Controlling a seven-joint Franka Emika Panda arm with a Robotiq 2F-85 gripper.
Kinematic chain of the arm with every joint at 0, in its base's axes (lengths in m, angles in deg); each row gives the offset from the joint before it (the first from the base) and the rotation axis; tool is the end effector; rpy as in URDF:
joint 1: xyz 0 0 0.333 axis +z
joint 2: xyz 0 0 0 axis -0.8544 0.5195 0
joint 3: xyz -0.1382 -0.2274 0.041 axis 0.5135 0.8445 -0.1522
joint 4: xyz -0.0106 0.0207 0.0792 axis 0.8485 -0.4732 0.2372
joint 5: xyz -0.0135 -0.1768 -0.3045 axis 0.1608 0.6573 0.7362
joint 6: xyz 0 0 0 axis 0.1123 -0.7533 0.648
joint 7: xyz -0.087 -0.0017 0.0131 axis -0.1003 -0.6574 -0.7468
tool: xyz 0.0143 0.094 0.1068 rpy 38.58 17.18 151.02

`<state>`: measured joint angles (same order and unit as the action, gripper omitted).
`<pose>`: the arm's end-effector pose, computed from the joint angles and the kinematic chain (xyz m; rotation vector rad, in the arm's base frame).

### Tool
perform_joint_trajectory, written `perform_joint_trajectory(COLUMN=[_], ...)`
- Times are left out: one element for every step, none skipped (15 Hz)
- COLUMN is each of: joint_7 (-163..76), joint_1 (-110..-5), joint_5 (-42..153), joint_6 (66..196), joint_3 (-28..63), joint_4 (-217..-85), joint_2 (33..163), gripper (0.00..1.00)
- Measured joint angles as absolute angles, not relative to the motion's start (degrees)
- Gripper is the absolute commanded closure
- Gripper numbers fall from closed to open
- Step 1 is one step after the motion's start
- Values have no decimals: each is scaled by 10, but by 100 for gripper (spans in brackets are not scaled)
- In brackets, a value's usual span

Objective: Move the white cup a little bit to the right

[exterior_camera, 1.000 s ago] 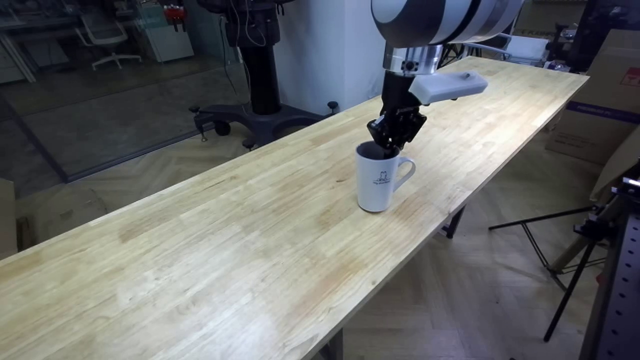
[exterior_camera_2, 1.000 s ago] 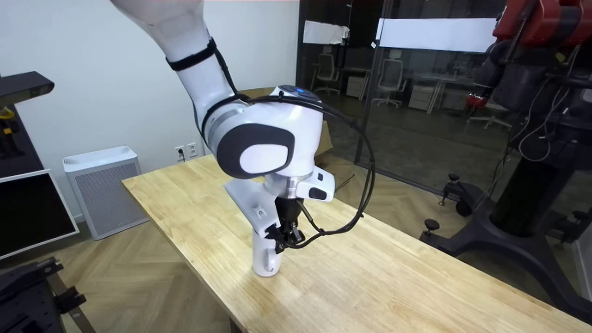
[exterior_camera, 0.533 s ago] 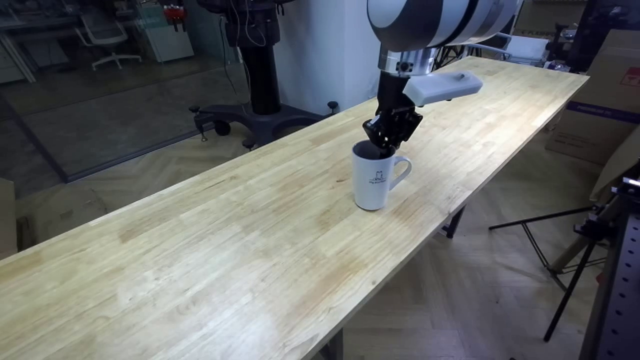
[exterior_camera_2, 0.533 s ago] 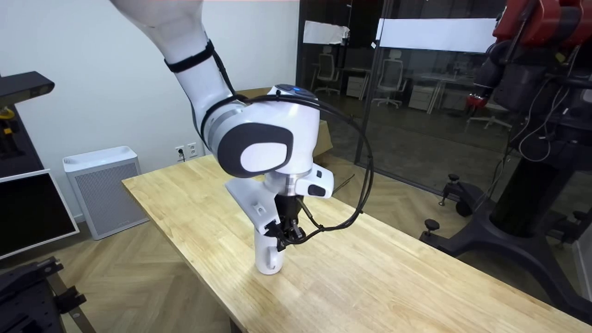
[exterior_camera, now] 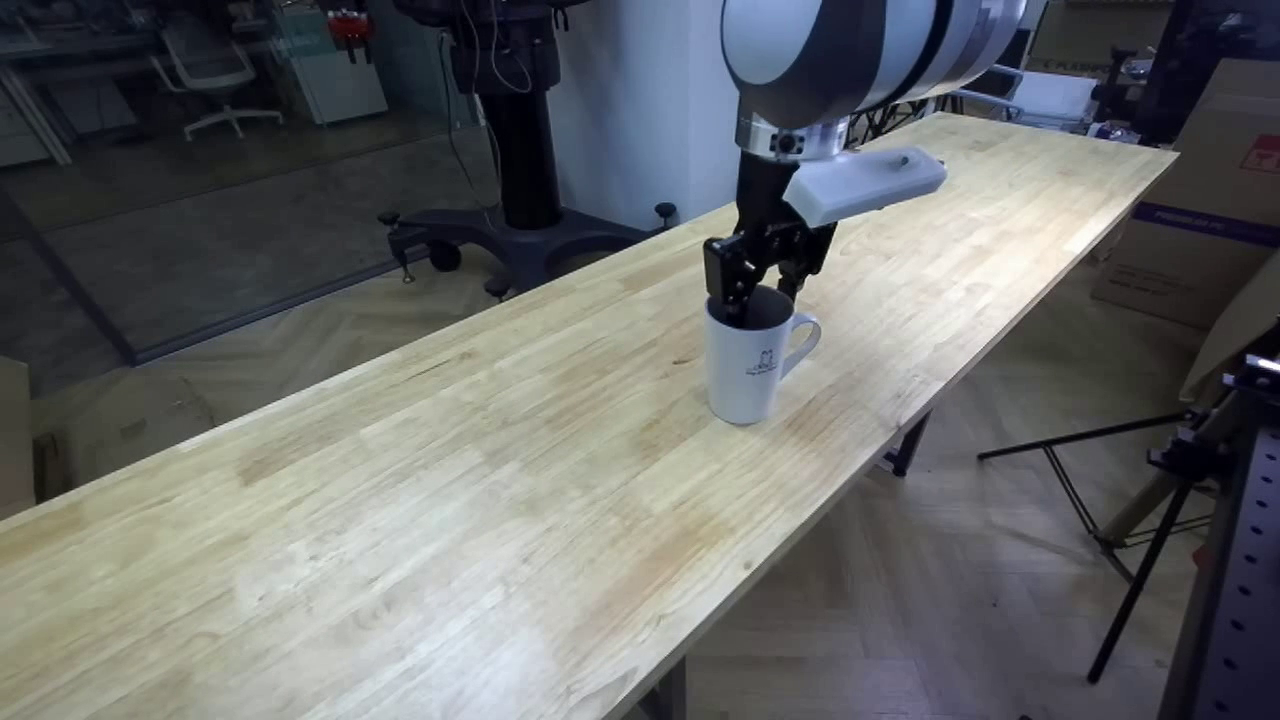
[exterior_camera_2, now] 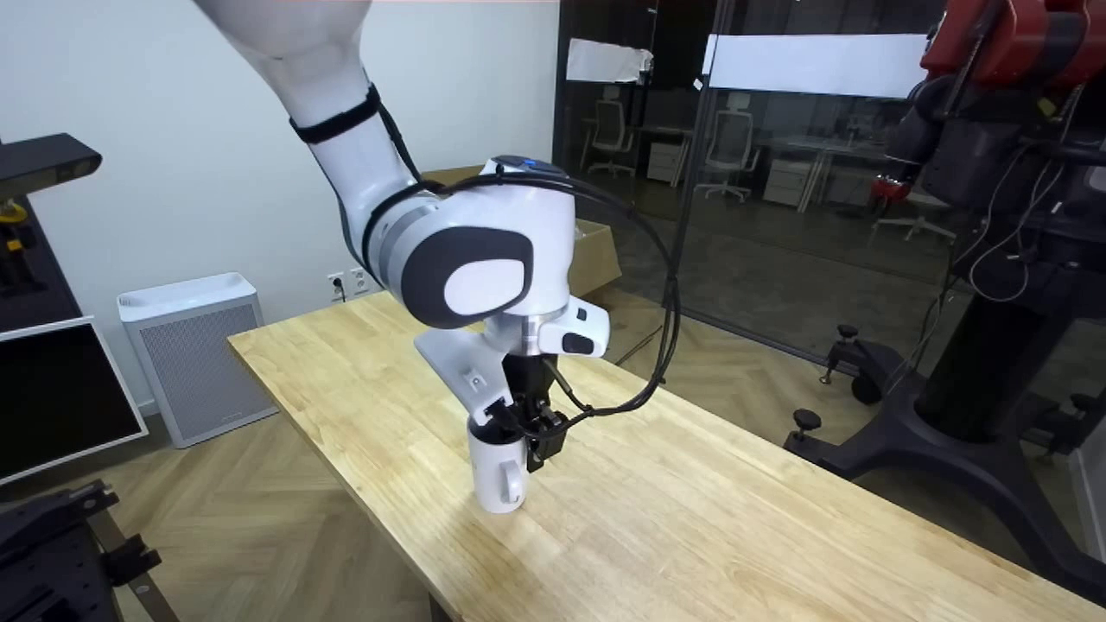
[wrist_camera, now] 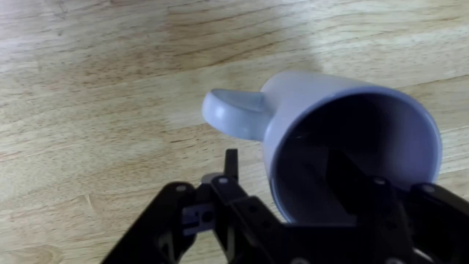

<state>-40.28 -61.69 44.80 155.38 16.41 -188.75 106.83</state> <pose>0.4972 -0.0542 0.1224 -3.0869 0.3657 -0.0819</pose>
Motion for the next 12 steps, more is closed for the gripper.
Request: perform_joint_trajectory(joint_7=[-412, -423, -434, -446, -460, -477, -494, -510, -526, -544, -562, -580], joint_1=[-609, -600, -590, -580, -569, -556, -543, -530, -519, -508, -497, -489], joint_5=[457, 466, 476, 486, 499, 514, 529, 544, 559, 577, 595, 612], joint_6=[1557, 1560, 1565, 1569, 1573, 1576, 1578, 1578, 1578, 1578, 1578, 1578], joint_3=[169, 176, 183, 192, 202, 214, 228, 240, 252, 264, 275, 285], joint_4=[-1888, -1889, -1892, -1895, -1900, -1906, -1912, -1919, -1926, -1933, -1941, -1948], joint_2=[1068, 1066, 1064, 1060, 1055, 1049, 1041, 1031, 1022, 1011, 1000, 989], gripper=[1, 0, 0, 0, 0, 0, 0, 0, 0, 0, 0, 0])
